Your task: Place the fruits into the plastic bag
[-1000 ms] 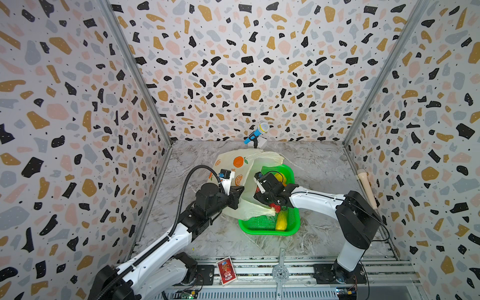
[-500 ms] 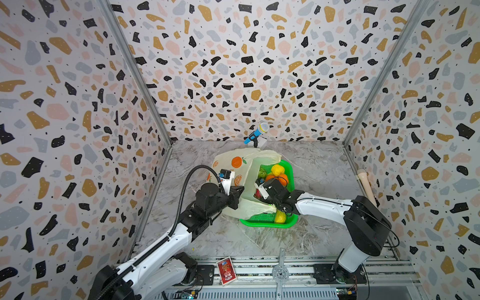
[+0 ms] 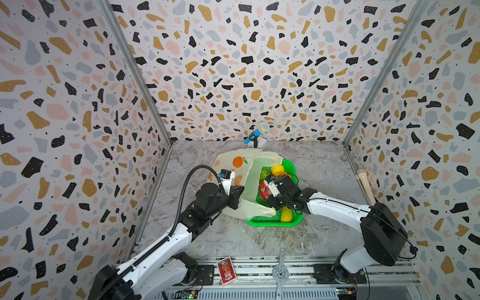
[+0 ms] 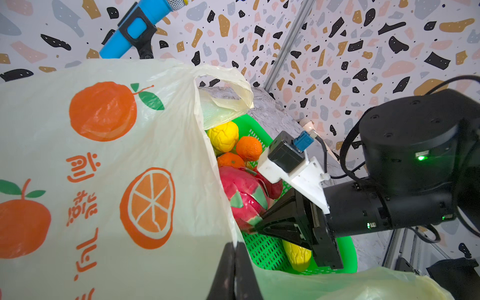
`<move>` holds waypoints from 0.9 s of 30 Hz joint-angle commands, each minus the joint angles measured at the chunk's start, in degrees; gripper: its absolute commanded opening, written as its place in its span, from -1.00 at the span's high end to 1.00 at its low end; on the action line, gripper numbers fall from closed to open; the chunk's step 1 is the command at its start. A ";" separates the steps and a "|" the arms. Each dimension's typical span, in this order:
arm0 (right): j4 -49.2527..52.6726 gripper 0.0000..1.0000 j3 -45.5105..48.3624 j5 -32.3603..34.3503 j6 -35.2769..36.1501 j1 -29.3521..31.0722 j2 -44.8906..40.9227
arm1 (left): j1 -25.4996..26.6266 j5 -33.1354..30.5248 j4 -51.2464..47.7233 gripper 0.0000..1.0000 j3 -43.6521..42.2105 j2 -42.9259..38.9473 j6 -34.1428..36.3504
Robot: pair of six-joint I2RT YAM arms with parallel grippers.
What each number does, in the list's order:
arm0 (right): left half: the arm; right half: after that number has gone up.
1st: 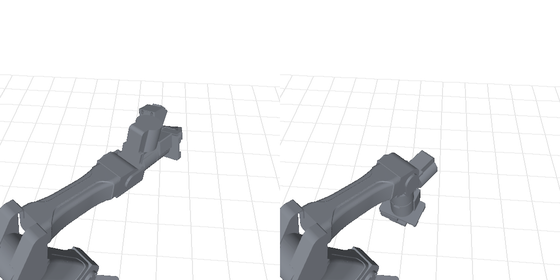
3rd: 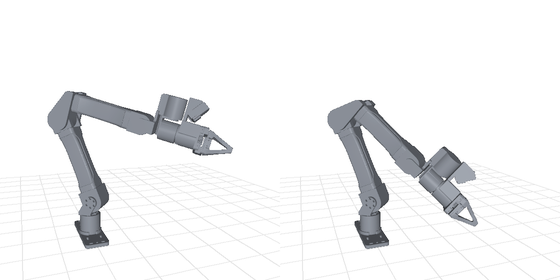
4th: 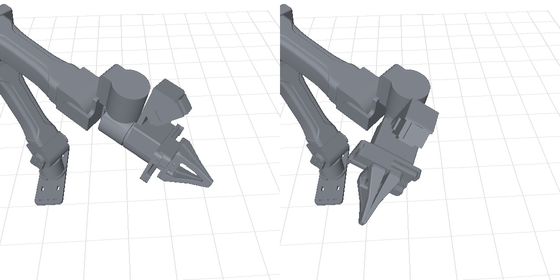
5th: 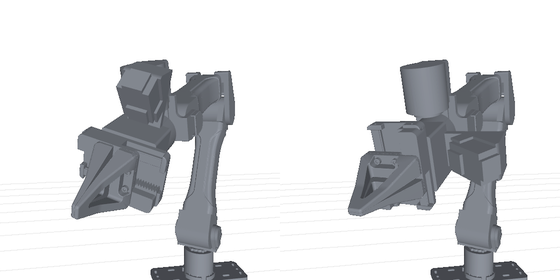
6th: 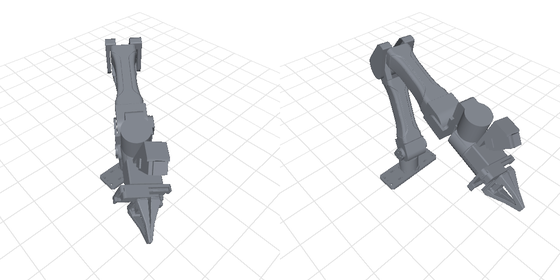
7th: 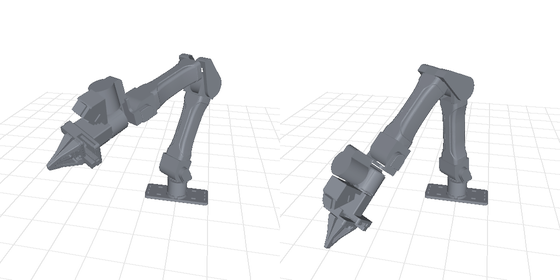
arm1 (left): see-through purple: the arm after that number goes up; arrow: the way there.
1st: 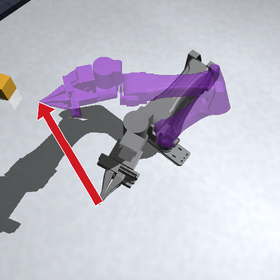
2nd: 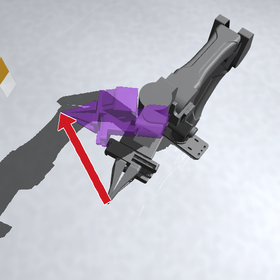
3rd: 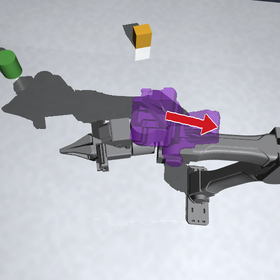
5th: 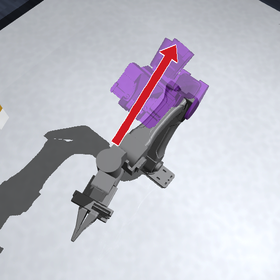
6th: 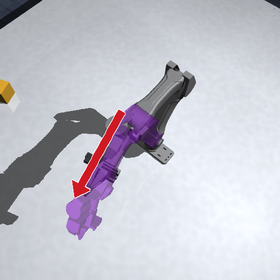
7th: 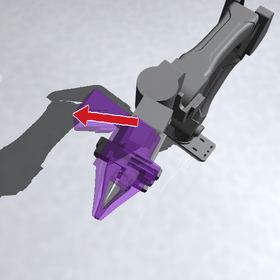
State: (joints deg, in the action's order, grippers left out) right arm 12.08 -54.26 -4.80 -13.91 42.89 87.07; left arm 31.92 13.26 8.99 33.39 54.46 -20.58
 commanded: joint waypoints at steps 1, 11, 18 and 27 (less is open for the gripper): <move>1.87 -0.07 0.25 -1.16 -0.20 -1.40 -3.90 | -0.28 0.98 1.75 1.00 1.16 -0.66 0.45; 4.17 -0.98 -1.07 1.46 -2.13 -3.84 -4.64 | -0.28 0.62 2.13 1.00 0.22 -1.75 0.09; 8.52 -0.98 -5.90 2.77 -0.80 -5.48 -0.20 | -0.26 0.63 2.32 1.00 -0.51 -2.12 0.10; 12.80 -0.98 -15.35 2.58 1.42 -6.23 8.45 | -0.28 1.32 2.94 1.00 -0.93 -2.07 0.45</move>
State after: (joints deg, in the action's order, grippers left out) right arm 21.54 -65.67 -2.76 -14.09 37.06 94.54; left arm 31.92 13.28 9.08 33.34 53.25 -20.60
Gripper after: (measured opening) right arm 0.990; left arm 0.047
